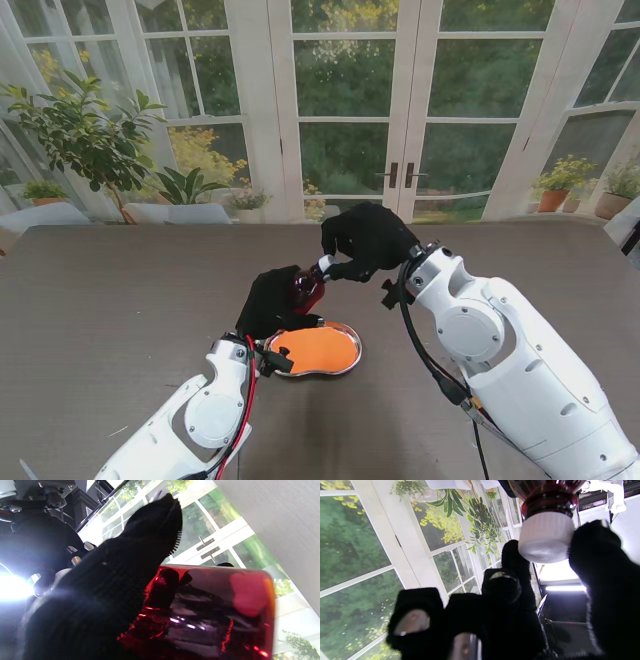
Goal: Collect the cotton balls from the tray into a sample bottle
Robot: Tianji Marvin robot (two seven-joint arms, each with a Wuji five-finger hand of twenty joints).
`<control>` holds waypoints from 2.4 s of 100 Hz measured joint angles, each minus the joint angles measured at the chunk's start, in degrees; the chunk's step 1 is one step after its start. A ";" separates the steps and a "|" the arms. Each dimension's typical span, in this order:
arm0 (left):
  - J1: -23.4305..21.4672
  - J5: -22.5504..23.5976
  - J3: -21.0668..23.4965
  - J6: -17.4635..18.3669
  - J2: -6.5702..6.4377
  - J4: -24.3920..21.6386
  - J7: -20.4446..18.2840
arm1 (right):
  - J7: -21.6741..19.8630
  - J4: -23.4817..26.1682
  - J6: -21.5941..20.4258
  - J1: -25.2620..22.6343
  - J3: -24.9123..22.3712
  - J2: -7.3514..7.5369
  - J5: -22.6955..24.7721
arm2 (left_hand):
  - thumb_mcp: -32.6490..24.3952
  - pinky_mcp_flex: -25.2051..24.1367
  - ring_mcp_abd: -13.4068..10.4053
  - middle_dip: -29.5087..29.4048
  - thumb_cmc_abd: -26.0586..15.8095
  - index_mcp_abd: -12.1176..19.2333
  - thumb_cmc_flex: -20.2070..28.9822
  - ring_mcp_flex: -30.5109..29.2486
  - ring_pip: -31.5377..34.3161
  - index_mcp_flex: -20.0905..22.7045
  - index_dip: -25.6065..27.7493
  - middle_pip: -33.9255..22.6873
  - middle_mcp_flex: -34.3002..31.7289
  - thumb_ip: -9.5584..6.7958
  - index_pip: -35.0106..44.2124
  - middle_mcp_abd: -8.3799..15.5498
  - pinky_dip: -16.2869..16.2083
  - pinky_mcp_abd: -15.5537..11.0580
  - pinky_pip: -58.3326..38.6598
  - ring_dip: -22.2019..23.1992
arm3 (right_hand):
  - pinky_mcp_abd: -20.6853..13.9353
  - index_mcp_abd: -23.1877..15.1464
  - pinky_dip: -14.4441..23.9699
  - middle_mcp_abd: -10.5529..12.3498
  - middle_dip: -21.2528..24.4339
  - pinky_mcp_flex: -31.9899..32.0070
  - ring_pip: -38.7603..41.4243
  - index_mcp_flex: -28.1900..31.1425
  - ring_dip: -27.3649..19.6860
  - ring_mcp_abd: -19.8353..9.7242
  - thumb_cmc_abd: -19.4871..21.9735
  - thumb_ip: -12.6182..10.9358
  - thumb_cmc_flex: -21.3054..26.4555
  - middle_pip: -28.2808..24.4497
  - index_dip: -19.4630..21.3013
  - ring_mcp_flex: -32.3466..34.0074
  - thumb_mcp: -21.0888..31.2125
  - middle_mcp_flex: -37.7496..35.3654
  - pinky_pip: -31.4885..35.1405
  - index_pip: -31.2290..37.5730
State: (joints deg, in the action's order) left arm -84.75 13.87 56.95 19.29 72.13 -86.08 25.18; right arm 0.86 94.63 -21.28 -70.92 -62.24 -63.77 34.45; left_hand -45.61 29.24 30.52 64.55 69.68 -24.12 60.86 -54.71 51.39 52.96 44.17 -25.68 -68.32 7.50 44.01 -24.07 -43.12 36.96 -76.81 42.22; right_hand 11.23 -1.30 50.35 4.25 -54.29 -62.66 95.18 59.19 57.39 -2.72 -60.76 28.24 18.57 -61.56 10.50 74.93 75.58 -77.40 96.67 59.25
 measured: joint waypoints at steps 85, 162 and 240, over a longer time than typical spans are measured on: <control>0.01 0.60 0.39 -0.67 -0.80 -0.62 -2.78 | 0.23 -0.01 -1.06 0.06 0.03 0.25 2.39 | 0.00 0.00 0.01 0.00 0.00 -0.07 0.00 -0.24 0.00 0.00 0.00 0.00 -0.01 0.00 0.00 -0.05 -0.12 0.16 0.00 0.00 | 0.00 0.00 0.00 0.00 -0.12 0.14 0.00 0.04 -0.06 0.00 0.49 0.00 0.00 0.01 0.00 0.00 0.00 0.00 0.00 0.00; -0.33 1.45 0.71 -1.97 -1.61 -1.36 -4.01 | -0.79 0.66 -0.79 0.42 1.15 0.83 4.21 | -0.69 0.29 0.02 0.00 0.12 -0.08 0.00 -0.52 -0.01 0.20 0.27 -0.08 -0.59 -0.01 0.31 -0.05 -0.13 0.34 0.17 0.00 | 0.00 0.00 0.00 0.00 -0.12 0.90 0.00 0.04 -0.17 0.00 0.97 0.00 0.00 0.60 0.59 0.00 -0.01 -0.01 0.00 -0.02; -0.31 1.13 0.68 -2.36 -1.85 -1.47 -5.69 | -4.00 1.08 -1.45 0.39 0.75 1.35 3.17 | -0.73 0.29 0.02 -0.02 0.18 0.28 0.00 -0.54 -0.01 0.82 0.71 -0.49 -0.99 -0.02 0.97 0.05 -0.13 0.37 0.50 0.00 | 0.00 0.00 0.00 -0.05 -0.12 1.60 0.00 0.03 -0.19 0.00 5.92 -0.28 -2.08 1.97 2.69 0.00 -0.03 -0.02 0.00 -0.02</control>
State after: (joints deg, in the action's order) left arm -85.06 15.00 57.63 16.93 70.28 -87.55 19.48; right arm -3.14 95.71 -22.73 -70.53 -61.49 -62.42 37.63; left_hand -46.34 29.53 30.54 64.53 69.86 -23.84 60.86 -55.25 51.38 53.78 44.88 -26.17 -69.31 7.48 44.97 -24.02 -43.25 37.33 -76.31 42.22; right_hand 11.23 -1.29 50.35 4.19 -54.42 -61.06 95.18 59.22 57.20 -2.72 -54.84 27.97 16.49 -59.59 13.18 74.93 75.55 -77.43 96.67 59.24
